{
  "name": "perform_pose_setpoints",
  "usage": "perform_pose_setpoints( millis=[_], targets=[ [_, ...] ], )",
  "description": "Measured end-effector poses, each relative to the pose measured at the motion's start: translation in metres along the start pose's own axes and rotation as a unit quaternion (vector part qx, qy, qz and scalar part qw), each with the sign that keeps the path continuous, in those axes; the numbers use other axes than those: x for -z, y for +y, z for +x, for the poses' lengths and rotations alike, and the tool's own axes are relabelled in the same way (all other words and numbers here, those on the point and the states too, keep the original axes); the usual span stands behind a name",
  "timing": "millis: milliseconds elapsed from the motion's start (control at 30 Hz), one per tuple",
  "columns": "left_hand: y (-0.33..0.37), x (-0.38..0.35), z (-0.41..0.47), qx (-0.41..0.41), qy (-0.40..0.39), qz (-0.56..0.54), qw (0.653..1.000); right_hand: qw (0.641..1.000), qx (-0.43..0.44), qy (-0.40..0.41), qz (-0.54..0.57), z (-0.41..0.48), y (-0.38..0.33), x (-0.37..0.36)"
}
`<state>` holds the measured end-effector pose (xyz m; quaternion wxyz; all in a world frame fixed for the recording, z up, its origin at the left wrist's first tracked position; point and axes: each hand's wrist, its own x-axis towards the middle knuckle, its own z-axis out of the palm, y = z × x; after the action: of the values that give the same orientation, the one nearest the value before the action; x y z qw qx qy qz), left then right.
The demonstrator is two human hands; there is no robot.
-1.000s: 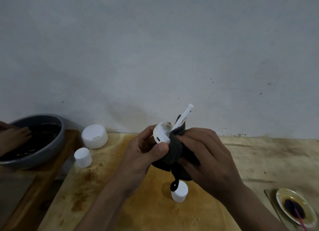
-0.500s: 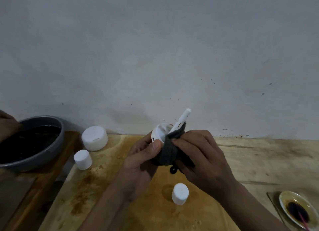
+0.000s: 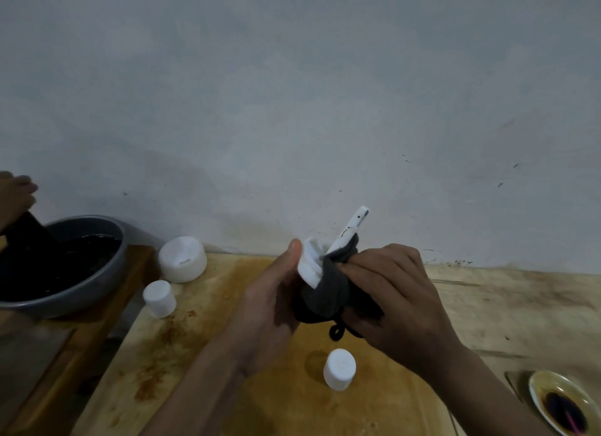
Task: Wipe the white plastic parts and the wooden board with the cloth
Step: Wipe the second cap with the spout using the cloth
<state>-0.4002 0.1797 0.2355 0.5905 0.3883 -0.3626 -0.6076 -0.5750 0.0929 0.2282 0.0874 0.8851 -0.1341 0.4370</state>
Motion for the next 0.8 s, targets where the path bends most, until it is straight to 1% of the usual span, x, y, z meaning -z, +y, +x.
perform_pose_setpoints(
  millis=[67,133,233,300,333,367,433,500,567,633,700,733,800],
  targets=[
    [0.0,-0.001,0.0,-0.04,0.012,0.045,0.998,1.0,-0.019,0.012,0.009,0.001,0.001,0.004],
    [0.001,0.001,-0.001,-0.076,0.015,0.063,0.995,0.999,-0.017,0.028,0.021,0.004,-0.002,0.007],
    [-0.003,0.004,0.001,-0.08,-0.02,0.046,0.996,0.999,0.015,0.039,0.014,0.007,-0.007,0.006],
    [-0.005,0.003,0.002,-0.047,-0.029,-0.009,0.998,0.999,0.032,0.038,-0.012,0.007,-0.005,0.005],
    [-0.004,0.002,0.001,-0.04,-0.032,-0.016,0.999,0.998,0.034,0.038,-0.023,0.007,-0.004,0.005],
    [-0.005,0.003,0.002,-0.051,-0.03,0.0,0.998,0.998,0.032,0.04,-0.034,0.006,-0.003,0.005],
    [0.0,0.001,0.002,-0.096,-0.001,0.053,0.994,0.997,0.028,0.046,-0.054,0.005,-0.003,0.006],
    [0.002,0.001,0.001,-0.113,0.01,0.065,0.991,0.996,0.032,0.058,-0.061,0.005,-0.005,0.007],
    [0.002,0.005,0.0,-0.113,-0.013,0.047,0.992,0.995,0.038,0.072,-0.059,0.007,-0.009,0.006],
    [0.001,0.005,0.003,-0.073,-0.028,0.008,0.997,0.994,0.046,0.081,-0.06,0.009,-0.01,0.004],
    [0.002,0.005,0.004,-0.029,-0.026,-0.018,0.999,0.994,0.049,0.077,-0.062,0.01,-0.006,0.001],
    [0.002,0.005,0.004,-0.031,-0.024,-0.008,0.999,0.994,0.041,0.075,-0.061,0.01,-0.004,-0.001],
    [0.004,0.002,0.006,-0.066,-0.009,0.02,0.998,0.996,0.013,0.075,-0.053,0.008,-0.001,-0.005]
  ],
)
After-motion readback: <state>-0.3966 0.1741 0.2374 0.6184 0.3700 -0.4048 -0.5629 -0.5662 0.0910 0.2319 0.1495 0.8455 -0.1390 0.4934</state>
